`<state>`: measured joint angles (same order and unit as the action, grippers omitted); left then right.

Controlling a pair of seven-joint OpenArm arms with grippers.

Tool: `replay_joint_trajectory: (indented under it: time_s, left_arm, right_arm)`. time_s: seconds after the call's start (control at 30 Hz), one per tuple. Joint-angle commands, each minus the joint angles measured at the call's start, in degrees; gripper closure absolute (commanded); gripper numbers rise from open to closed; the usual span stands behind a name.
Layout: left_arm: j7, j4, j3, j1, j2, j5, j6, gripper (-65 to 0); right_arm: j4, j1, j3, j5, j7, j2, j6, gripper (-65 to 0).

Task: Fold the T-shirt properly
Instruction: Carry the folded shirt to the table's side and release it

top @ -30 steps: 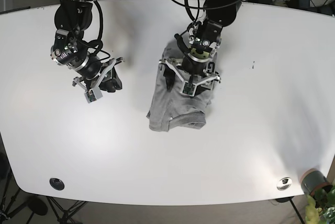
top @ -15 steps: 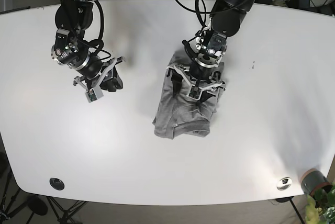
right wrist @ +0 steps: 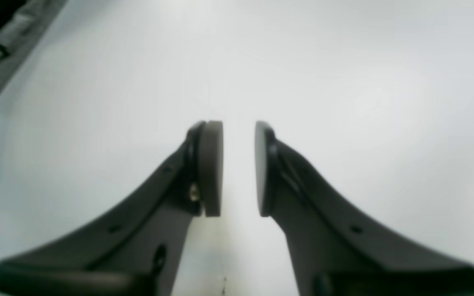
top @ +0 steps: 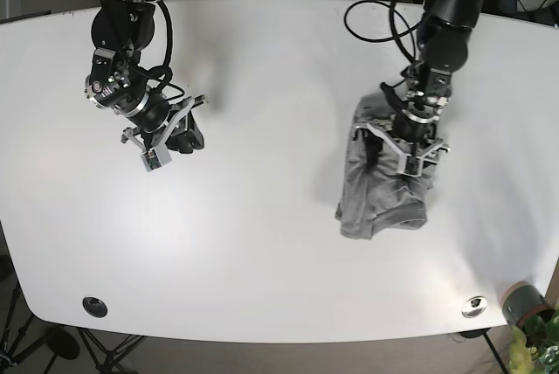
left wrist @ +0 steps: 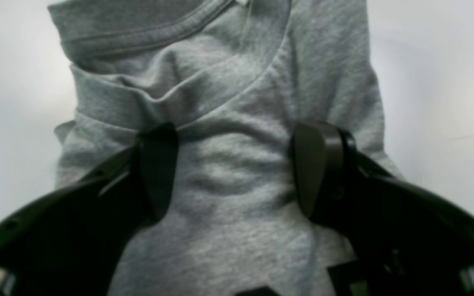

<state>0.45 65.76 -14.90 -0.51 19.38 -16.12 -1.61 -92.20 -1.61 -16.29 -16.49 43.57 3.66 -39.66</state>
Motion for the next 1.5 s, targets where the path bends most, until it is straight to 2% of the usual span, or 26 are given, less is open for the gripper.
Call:
replay_joint_trajectory:
  time_s: [0.0,0.07,0.33,0.47,0.8,1.0,1.23,1.47]
  left_arm:
    - [9.09,-3.12,1.75,1.26,3.0,0.52,0.86,-40.8]
    - [9.09,-3.91,3.77,1.26,4.58,-0.19,-1.16,-40.8]
    - [9.18,-9.27,13.53,1.35,11.61,0.08,-14.53,-40.8]
    - [9.18,-13.23,15.2,1.26,16.62,0.08,-18.22,-40.8]
    - [8.83,-20.97,20.48,1.26,27.52,0.08,-23.32,-40.8]
    - [8.83,-21.58,22.59,1.26,32.62,-0.1,-23.84,-40.8]
    - [8.83,-21.14,22.68,-1.9,34.65,-0.36,-23.93,-40.8]
    - [9.09,-19.21,24.7,-4.81,36.49,-0.36,-27.89,-40.6]
  right_arm:
    - [-1.38,0.86,0.07,-0.96,-1.51,0.34,-0.34,-12.0]
    - [-1.38,0.86,0.07,-0.96,-1.51,0.16,-0.34,-12.0]
    - [-2.43,0.95,0.25,-0.96,-1.42,-0.89,-0.34,-12.0]
    - [-2.52,0.95,0.25,-0.96,-1.42,-0.89,-0.34,-12.0]
    - [-2.52,0.86,0.25,-0.96,-1.42,-0.89,-0.34,-12.0]
    - [-2.52,0.86,0.25,-0.96,-1.42,-0.89,-0.34,-12.0]
    - [-2.52,0.86,0.25,-0.96,-1.42,-0.98,-0.34,-12.0]
    - [-2.61,0.86,0.25,-0.78,-1.42,-1.42,-0.34,-12.0]
